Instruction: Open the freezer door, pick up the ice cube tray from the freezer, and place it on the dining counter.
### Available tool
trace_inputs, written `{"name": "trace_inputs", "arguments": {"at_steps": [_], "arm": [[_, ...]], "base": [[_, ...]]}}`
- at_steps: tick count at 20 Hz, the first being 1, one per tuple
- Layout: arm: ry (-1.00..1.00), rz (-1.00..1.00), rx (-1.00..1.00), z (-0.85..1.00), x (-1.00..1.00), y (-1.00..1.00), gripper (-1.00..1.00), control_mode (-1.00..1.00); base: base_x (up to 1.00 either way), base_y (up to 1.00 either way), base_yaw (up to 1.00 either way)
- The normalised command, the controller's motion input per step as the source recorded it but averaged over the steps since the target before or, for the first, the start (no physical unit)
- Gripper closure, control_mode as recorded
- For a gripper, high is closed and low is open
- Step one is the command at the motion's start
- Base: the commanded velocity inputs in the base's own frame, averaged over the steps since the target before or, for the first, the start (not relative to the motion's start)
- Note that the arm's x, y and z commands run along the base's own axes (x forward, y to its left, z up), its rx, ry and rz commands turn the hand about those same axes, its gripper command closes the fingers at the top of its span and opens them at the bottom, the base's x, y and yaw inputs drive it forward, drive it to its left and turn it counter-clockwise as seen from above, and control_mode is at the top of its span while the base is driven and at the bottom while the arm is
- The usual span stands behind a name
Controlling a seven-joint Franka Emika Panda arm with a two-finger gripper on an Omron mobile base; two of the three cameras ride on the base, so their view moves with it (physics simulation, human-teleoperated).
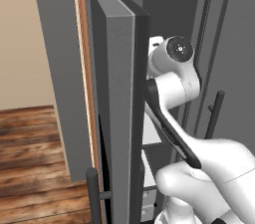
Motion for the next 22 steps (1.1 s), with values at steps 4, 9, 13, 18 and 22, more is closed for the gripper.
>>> {"name": "trace_inputs", "arguments": {"at_steps": [4,9,13,18,22], "arm": [[0.00,-0.04,0.00,0.00,0.54,0.00,-1.00,-1.00],[-0.01,-0.03,0.00,0.00,0.45,0.00,-1.00,-1.00],[0.00,-0.01,0.00,-0.04,0.30,0.00,-1.00,-1.00],[0.00,0.00,0.00,-0.14,0.14,0.11,-1.00,-1.00],[-0.01,0.00,0.00,-0.24,0.12,0.15,-1.00,-1.00]], "base": [[0.00,0.00,0.00],[0.00,0.00,0.00],[0.00,0.00,0.00],[0.00,0.00,0.00],[0.00,0.00,0.00]]}}
